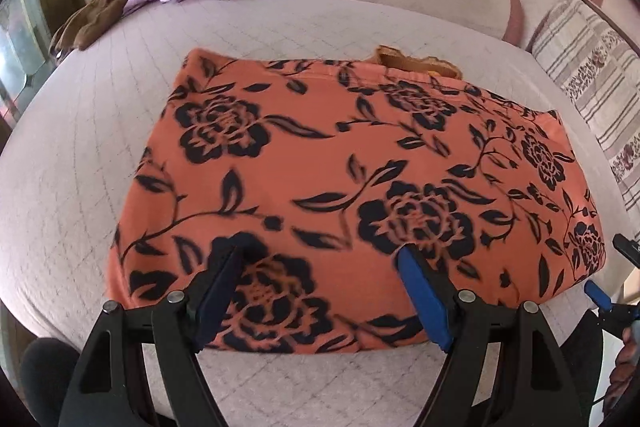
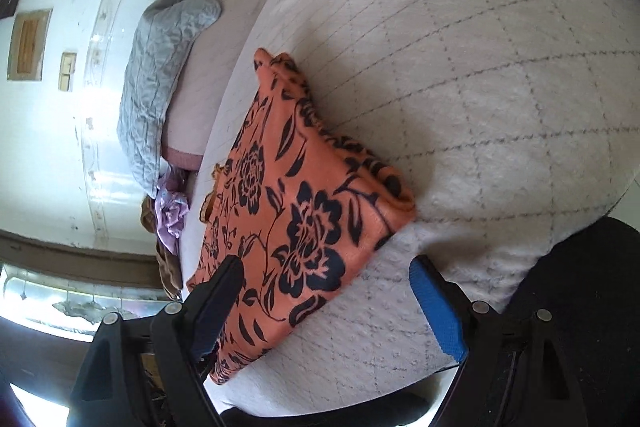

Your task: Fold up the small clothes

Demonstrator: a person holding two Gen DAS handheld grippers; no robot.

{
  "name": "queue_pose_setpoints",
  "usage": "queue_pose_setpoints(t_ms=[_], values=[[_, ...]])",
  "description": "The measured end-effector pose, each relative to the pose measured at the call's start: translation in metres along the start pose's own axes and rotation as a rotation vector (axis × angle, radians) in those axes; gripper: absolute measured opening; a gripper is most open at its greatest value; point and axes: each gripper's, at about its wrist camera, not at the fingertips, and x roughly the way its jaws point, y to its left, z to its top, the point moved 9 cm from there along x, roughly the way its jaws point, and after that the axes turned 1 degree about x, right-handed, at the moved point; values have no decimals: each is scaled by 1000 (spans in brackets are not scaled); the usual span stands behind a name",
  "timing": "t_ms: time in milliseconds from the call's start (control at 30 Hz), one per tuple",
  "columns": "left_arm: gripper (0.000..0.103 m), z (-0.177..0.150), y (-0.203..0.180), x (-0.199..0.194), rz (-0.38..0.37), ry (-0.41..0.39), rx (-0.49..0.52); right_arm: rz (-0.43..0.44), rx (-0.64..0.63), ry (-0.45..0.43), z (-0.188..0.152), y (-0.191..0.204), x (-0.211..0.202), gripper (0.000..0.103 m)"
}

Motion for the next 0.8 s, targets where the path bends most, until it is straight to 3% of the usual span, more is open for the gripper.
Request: queue_pose_setpoints(t_ms=[333,567,700,800], values=[[80,10,-35,2,3,-4,85,49,-26,-12,22,22,8,89],[80,11,-36,2,9,-5,87,20,-75,-3,23,26,18,86],[80,12,-36,6,10,3,83,-1,-133,15,21,31,25,61],[80,12,-37,7,9,2,91,-14,-125,26,22,25,32,61]])
